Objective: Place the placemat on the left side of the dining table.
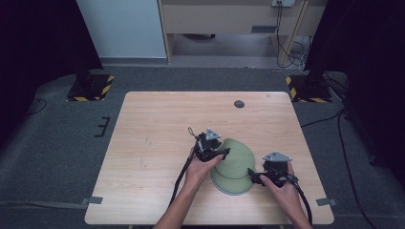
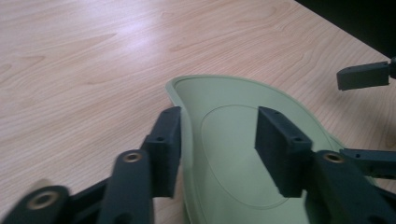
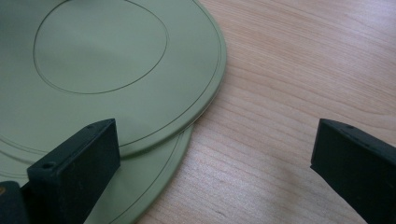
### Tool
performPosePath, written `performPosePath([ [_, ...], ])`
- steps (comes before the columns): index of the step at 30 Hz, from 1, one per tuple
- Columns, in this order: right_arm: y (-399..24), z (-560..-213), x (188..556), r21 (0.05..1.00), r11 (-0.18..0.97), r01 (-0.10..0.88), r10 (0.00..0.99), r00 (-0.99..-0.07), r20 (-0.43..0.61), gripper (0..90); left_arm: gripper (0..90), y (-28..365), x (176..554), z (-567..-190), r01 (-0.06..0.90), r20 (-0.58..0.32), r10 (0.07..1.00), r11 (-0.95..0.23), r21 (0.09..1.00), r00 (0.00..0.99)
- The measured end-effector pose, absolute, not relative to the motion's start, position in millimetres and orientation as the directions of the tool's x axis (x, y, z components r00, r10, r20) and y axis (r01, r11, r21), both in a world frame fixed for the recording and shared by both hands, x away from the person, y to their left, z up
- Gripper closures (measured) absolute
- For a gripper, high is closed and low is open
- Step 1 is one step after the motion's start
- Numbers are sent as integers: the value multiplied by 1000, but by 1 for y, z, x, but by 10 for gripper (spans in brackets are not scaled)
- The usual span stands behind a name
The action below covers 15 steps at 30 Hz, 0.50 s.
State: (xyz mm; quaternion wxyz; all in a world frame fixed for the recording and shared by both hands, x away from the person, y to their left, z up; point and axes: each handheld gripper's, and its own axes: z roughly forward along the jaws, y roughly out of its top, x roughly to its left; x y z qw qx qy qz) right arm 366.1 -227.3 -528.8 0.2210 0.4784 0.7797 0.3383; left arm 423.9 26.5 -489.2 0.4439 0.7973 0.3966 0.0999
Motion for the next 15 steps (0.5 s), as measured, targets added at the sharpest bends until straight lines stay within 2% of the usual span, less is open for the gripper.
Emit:
performPosePath([
  [2,-227,-529,366,739,313,597,896,-444,-21,12,643,26,424,-489,541,-197,717,-287,790,668],
  [3,-227,-529,366,739,313,597,896,-444,-21,12,643,27,424,-488,540,-197,717,-286,791,669],
  [6,-227,-529,366,740,316,593,895,-446,-25,12,727,27,424,-488,543,-189,726,-290,788,662],
  [15,-227,-529,366,741,313,594,894,-447,-19,22,795,25,424,-487,520,-116,752,-327,790,649],
])
